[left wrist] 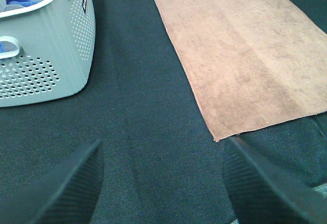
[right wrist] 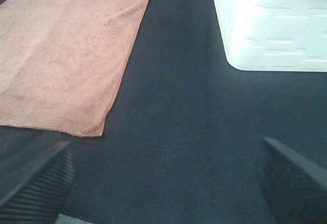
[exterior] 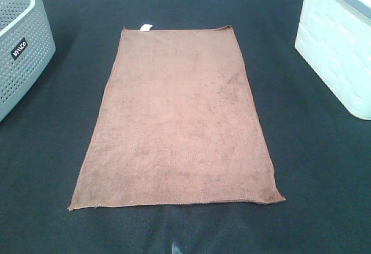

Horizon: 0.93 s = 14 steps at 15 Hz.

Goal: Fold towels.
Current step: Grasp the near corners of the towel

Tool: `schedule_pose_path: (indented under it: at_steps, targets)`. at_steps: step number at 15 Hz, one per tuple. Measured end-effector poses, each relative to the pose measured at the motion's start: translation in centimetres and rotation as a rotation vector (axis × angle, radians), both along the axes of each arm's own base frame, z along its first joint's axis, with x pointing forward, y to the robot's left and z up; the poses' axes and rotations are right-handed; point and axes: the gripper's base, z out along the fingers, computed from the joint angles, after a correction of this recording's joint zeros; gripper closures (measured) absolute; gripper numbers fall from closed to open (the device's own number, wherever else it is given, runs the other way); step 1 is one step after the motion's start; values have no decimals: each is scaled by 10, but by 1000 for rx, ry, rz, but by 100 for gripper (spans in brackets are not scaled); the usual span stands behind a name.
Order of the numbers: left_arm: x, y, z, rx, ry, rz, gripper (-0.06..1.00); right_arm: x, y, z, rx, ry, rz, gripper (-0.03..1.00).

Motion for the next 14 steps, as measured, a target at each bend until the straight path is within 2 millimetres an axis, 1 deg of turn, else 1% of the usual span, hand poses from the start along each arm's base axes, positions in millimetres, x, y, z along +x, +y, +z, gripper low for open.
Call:
schedule_pose_path:
  at_steps: [14]
  targets:
    - [0, 0, 0, 0, 0, 0, 30, 0, 0, 0, 0, 0, 0, 6]
